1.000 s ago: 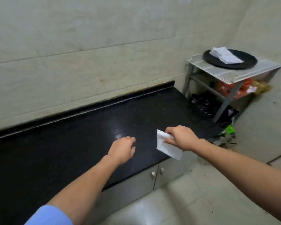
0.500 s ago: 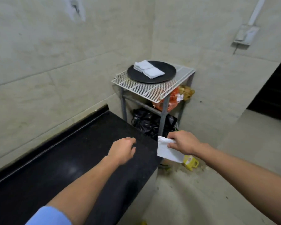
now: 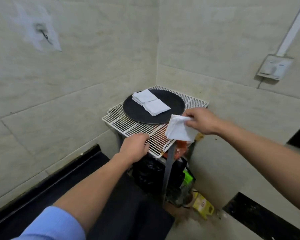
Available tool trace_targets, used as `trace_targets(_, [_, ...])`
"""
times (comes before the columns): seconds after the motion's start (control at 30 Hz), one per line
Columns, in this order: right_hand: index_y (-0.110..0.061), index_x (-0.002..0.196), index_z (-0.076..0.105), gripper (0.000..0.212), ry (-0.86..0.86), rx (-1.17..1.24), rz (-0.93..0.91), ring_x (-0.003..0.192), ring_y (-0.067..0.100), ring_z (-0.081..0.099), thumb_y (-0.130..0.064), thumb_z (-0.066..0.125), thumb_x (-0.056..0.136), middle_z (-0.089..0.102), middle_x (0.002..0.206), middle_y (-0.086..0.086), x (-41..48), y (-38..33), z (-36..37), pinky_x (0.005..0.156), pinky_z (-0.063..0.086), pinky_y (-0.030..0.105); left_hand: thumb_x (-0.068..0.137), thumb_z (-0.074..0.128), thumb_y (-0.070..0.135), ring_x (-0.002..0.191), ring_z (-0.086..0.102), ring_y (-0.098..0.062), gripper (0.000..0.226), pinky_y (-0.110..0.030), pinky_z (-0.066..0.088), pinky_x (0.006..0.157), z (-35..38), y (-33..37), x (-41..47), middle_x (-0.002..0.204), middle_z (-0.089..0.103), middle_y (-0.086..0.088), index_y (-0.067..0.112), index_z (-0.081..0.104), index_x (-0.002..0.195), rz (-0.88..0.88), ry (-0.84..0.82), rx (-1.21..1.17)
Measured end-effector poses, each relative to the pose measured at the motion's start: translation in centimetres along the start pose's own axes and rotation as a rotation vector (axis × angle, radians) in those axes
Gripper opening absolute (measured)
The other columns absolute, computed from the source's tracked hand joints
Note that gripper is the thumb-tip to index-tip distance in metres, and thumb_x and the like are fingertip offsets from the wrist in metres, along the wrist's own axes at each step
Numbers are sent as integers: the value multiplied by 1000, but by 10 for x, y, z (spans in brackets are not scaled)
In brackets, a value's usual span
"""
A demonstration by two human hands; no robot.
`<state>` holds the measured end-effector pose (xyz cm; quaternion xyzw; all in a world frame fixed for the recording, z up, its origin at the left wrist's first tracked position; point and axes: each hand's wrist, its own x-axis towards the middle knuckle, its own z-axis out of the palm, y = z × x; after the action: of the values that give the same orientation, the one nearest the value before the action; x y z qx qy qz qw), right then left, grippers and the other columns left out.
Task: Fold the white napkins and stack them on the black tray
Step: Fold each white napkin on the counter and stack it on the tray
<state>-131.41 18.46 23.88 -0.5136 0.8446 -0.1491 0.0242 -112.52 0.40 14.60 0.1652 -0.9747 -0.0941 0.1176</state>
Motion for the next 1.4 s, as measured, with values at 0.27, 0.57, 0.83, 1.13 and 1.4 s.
trace_targets(0.27, [-26,105,64,20,-78,-127,-271,99,22,57,-22,56,88,65,109,-2,153,55,-13,76,46,35,89,52,27,99,56,-23,24,-38,48,81,21,0,106,104,58,-3,17,59,110,-218,91,55])
trace_targets(0.57, [-29,108,63,22,-247,-177,-494,101,22,56,-25,57,88,61,115,-1,265,83,18,77,43,33,90,54,28,100,54,-24,24,-40,47,85,47,10,166,106,56,-4,18,57,111,-488,32,69])
trace_targets(0.83, [-24,126,58,33,-321,-191,-452,117,24,52,-22,52,93,55,134,-2,334,80,76,80,40,31,92,49,32,95,54,-21,24,-39,43,88,62,5,167,102,58,-2,18,59,109,-543,80,88])
trace_targets(1.13, [-23,127,55,37,-34,-235,-432,111,26,50,-32,56,91,55,125,4,331,89,115,86,42,41,92,47,35,95,51,-18,26,-34,39,88,73,-8,159,100,56,1,19,61,107,-487,150,41])
trace_targets(1.4, [-26,154,10,63,-149,-212,-470,149,15,4,-55,20,99,8,162,-2,288,91,153,120,11,41,94,45,33,90,50,-14,25,-31,41,86,78,-16,151,98,58,3,19,63,103,-392,227,42])
